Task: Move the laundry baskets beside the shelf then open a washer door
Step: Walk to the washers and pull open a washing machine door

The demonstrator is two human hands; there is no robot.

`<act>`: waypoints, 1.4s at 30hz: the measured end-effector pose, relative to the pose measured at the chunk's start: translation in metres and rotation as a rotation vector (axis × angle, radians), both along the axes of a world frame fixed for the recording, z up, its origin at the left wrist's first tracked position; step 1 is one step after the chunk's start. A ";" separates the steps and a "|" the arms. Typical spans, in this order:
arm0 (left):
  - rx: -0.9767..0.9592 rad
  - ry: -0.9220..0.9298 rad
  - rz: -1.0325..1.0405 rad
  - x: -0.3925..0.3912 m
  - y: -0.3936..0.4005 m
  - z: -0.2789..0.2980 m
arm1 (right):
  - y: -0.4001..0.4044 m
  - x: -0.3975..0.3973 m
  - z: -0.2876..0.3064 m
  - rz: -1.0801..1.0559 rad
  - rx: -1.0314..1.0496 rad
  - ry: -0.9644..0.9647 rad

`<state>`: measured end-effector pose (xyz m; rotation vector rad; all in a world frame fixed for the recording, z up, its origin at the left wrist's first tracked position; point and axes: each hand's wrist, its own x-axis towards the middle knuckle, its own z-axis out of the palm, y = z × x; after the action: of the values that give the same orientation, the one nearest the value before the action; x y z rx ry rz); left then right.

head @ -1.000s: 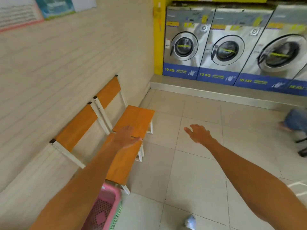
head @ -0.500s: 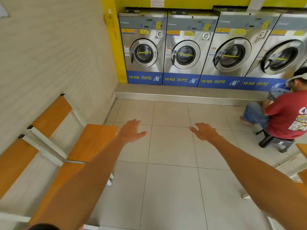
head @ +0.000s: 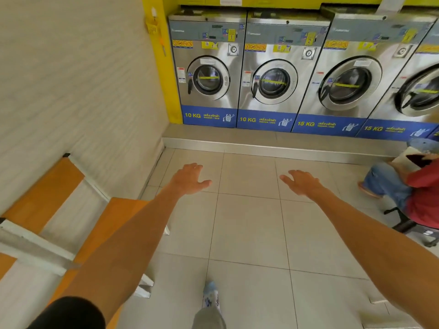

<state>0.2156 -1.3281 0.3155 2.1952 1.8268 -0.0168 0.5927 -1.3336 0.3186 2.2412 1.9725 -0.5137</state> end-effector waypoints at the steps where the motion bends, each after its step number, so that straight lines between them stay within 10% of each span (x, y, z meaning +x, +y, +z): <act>1: 0.001 -0.008 0.001 0.000 0.023 0.002 | 0.020 -0.001 0.002 -0.012 -0.005 0.009; 42: 0.285 -0.024 -0.039 0.118 0.803 0.158 | 0.802 0.119 0.173 0.072 0.282 0.027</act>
<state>0.3341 -0.5248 0.4730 2.4065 1.8713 0.2761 0.7113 -0.5319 0.4914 2.3154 2.2550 -0.2740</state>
